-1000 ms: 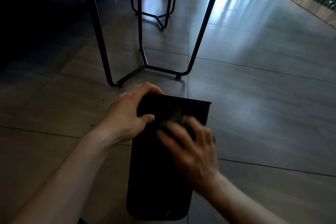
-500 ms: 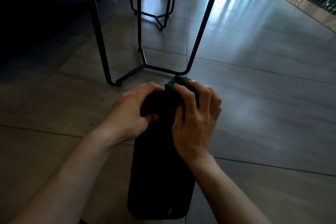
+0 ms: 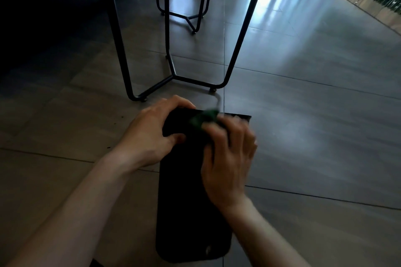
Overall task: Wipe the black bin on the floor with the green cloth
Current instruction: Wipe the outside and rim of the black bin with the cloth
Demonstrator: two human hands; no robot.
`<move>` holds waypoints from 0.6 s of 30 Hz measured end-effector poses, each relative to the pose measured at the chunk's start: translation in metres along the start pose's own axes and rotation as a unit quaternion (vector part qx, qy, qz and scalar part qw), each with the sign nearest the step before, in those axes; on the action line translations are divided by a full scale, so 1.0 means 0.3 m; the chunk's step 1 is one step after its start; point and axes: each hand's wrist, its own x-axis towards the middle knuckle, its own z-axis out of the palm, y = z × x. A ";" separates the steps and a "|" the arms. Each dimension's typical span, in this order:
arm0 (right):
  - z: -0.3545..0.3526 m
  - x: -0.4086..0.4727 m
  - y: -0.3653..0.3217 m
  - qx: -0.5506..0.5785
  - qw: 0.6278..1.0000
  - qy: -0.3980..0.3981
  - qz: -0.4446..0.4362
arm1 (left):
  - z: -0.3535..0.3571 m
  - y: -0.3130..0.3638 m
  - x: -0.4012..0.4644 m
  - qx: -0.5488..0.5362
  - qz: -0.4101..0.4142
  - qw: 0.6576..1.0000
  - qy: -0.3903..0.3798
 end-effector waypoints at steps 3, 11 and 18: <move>0.031 0.113 -0.006 -0.008 0.999 0.016 0.033 | 0.001 -0.003 0.004 0.001 -0.013 1.000 0.006; -0.071 -0.476 0.011 -0.055 0.940 -0.189 -0.279 | -0.023 -0.033 -0.005 -0.002 -0.036 0.999 0.005; 0.003 -0.076 -0.012 -0.020 0.998 -0.031 -0.042 | -0.020 -0.020 -0.002 -0.007 -0.015 1.000 -0.002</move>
